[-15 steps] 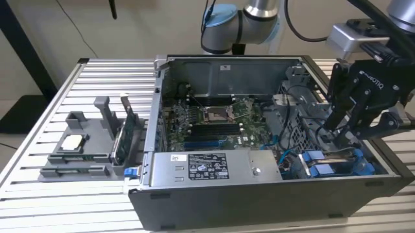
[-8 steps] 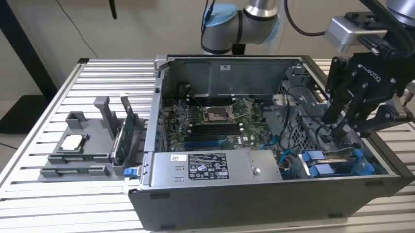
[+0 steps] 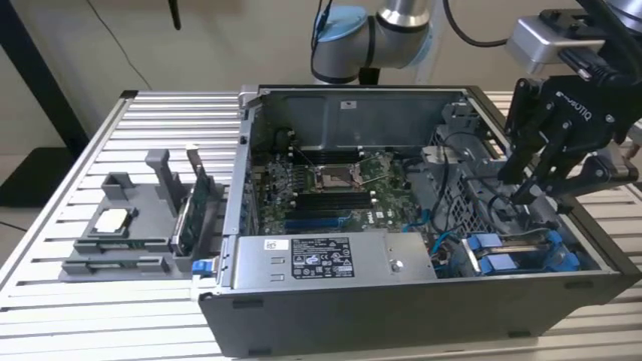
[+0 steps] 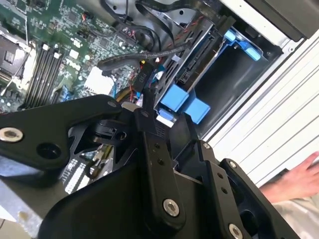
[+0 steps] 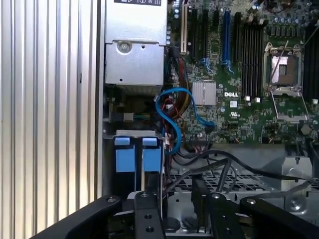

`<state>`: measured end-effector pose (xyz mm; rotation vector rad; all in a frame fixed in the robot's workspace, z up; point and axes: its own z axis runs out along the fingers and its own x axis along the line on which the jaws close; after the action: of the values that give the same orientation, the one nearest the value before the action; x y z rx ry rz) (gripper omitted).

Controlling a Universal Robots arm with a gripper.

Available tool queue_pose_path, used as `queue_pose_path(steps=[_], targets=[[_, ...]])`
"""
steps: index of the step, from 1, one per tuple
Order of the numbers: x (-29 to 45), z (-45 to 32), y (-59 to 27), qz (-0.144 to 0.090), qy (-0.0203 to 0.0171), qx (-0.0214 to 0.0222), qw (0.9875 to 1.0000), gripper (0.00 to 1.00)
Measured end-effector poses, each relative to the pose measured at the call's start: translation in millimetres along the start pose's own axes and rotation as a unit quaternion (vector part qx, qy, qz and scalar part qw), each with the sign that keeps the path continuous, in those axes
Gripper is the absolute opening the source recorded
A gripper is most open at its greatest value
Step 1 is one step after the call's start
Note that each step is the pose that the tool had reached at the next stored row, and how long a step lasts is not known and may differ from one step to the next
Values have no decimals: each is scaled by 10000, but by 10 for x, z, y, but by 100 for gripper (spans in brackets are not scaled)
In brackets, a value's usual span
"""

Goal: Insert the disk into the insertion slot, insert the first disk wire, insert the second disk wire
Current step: 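Insert the disk into the insertion slot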

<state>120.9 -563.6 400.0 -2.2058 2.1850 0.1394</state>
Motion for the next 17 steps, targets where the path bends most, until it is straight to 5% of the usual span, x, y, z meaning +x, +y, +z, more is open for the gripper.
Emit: queue_pose_path(steps=[8,17], targets=[[12,-65,-20,-6,-11,6,10000,41],[-38,12,-11,-49,-9,268,9996,41]])
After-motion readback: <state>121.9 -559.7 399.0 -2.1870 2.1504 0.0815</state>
